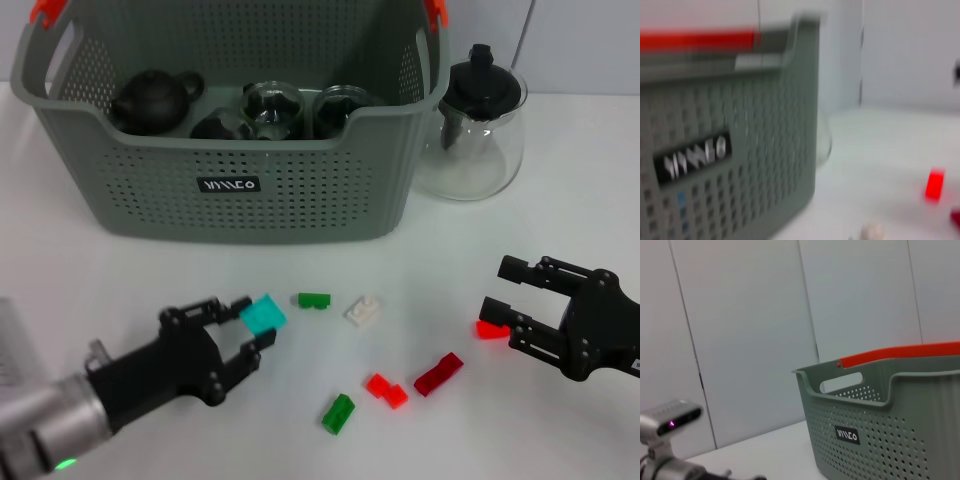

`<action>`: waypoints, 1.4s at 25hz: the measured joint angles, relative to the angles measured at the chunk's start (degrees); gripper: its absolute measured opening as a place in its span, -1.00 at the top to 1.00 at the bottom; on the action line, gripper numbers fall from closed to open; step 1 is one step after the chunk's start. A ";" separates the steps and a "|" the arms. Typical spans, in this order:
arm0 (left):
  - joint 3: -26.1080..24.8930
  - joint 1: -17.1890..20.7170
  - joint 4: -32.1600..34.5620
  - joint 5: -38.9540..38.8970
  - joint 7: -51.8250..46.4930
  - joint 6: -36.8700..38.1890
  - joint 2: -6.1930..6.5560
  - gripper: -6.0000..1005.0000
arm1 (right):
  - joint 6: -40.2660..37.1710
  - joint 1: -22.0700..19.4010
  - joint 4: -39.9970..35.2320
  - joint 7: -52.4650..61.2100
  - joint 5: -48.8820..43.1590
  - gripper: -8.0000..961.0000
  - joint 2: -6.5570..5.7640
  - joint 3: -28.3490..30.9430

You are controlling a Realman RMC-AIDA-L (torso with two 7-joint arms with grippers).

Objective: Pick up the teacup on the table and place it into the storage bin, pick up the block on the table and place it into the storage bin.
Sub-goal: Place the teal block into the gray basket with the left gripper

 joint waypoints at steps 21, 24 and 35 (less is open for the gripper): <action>1.32 -21.92 29.11 -1.61 -69.11 3.72 10.70 0.00 | 0.33 0.22 0.00 -0.41 0.07 -0.24 0.26 0.14; 6.44 -23.89 31.93 4.42 -75.09 -2.99 11.18 -0.02 | 0.19 0.29 0.00 -0.46 0.08 -0.24 0.27 0.16; 20.06 -26.25 36.45 23.51 -88.46 -21.64 6.14 -0.10 | 0.49 0.04 0.00 -0.53 0.08 -0.24 0.26 0.26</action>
